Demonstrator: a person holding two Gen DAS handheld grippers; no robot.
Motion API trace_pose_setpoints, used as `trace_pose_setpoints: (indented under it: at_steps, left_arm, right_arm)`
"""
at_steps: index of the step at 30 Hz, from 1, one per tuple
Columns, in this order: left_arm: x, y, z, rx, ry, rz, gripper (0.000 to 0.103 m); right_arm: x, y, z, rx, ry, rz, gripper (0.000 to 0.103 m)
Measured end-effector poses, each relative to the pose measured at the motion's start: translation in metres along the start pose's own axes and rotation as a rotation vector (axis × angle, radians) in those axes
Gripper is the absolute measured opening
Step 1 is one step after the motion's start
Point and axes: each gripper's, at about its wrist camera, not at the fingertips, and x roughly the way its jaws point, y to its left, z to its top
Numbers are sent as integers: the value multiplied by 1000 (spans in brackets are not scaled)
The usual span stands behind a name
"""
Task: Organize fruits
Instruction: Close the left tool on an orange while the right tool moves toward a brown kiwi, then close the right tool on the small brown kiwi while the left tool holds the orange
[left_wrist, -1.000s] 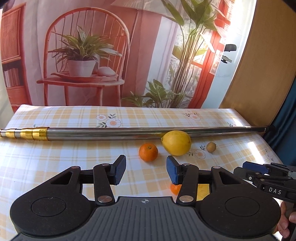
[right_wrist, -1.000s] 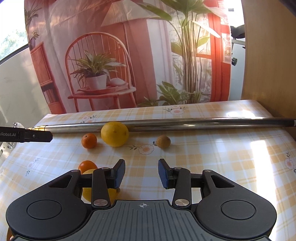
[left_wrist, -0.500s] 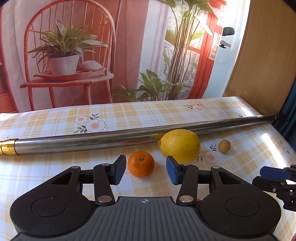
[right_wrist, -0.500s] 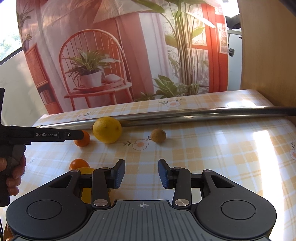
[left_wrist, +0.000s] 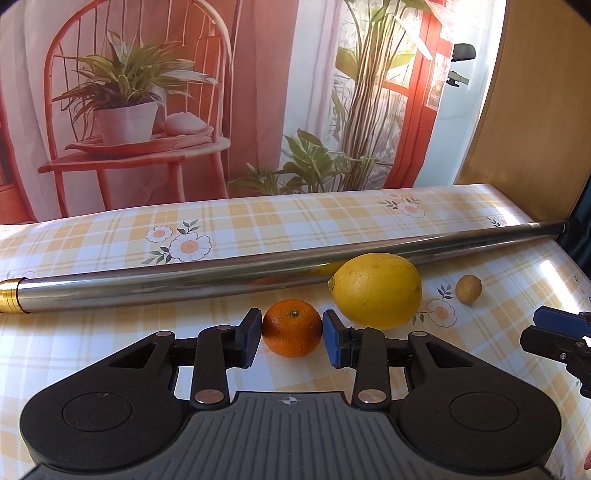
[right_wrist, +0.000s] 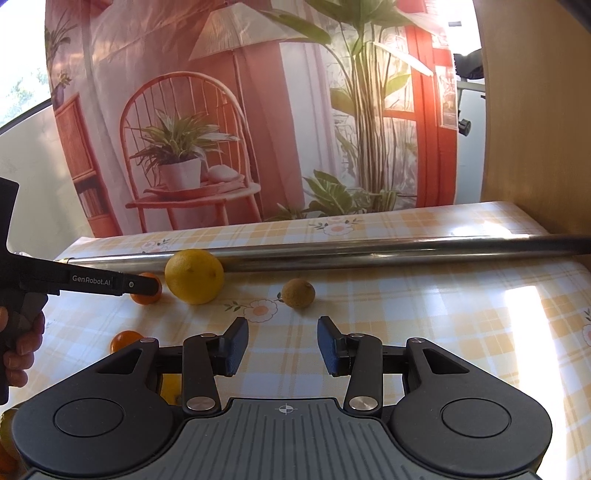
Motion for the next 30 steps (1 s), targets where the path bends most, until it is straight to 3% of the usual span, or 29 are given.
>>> trace_pose_setpoints:
  at_steps: [15,23,30]
  left_arm:
    - [-33,1,-25,81,27,19,37]
    - [-37,16,-28,20,19,26,38]
    - [-37,12,-29,33,9,34,38]
  right_arm:
    - [34,-10,9,-13,-46,-7,40]
    - [63,-5,18,-53,-14,-26,40]
    - [79,1,21,-84,49,-19,37]
